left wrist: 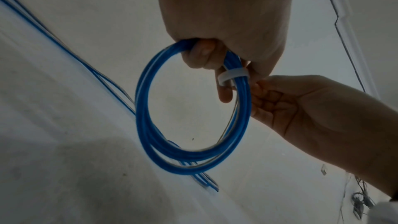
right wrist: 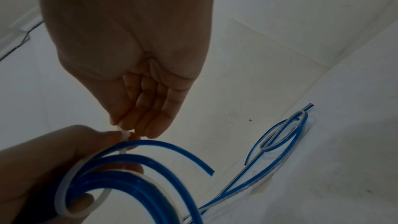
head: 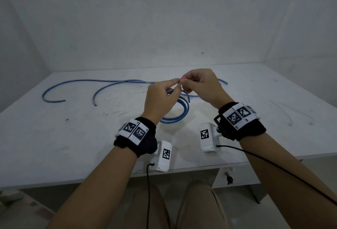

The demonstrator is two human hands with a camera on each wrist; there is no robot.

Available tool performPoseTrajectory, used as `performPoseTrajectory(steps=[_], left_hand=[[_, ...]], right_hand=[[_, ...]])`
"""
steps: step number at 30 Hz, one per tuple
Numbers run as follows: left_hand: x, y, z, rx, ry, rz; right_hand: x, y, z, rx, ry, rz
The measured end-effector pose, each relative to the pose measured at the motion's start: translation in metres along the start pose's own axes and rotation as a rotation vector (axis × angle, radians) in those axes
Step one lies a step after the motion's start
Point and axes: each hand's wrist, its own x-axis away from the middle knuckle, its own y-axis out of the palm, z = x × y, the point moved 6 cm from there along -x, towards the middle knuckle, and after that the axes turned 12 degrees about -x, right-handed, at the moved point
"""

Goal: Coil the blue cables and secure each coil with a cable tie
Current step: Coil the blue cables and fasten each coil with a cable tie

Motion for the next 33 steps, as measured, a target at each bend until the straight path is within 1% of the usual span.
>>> performPoseTrajectory(steps=[2,5,9,15,17,19,23,25,27,29,30,33], left_hand=[[-0.001,-0.002,0.002,0.001,0.001,-0.010],[-0.002,-0.003,0.005,0.017,0.007,-0.029],[-0.003,-0.003,0.007,-0.019,0.036,-0.025],[0.001,0.003,-0.002,-0.008,-0.035,-0.070],[0.000,0.002,0.000,0.021,-0.078,-0.065],[-0.002,-0.002,0.001,0.103,-0.154,-0.036],[-0.008,-0.013,-0.001,0.330,-0.363,0.019],[-0.012,-0.017,-0.001,0.415,-0.437,0.049],[-0.015,-0.020,0.001,0.454,-0.452,0.084],[-0.015,-0.020,0.002,0.474,-0.462,0.095],[-0.014,-0.019,0.003,0.485,-0.472,0.090],[-0.010,-0.016,0.004,0.486,-0.485,0.046]], right_hand=[[0.000,-0.001,0.001,-0.026,0.016,0.003],[-0.001,-0.002,0.001,0.003,0.008,0.003],[-0.001,-0.002,-0.001,0.049,-0.016,0.002],[0.000,-0.008,0.004,0.042,-0.012,0.030],[0.000,-0.010,0.004,-0.007,0.005,0.028],[-0.002,-0.011,0.006,-0.046,0.039,0.008],[0.000,-0.009,0.016,-0.051,0.200,-0.061],[0.006,-0.004,0.019,-0.146,0.266,-0.089],[0.011,0.004,0.017,-0.297,0.295,-0.094],[0.013,0.010,0.013,-0.454,0.307,-0.047],[0.014,0.013,0.011,-0.491,0.316,-0.011],[0.012,0.016,0.007,-0.466,0.322,0.088]])
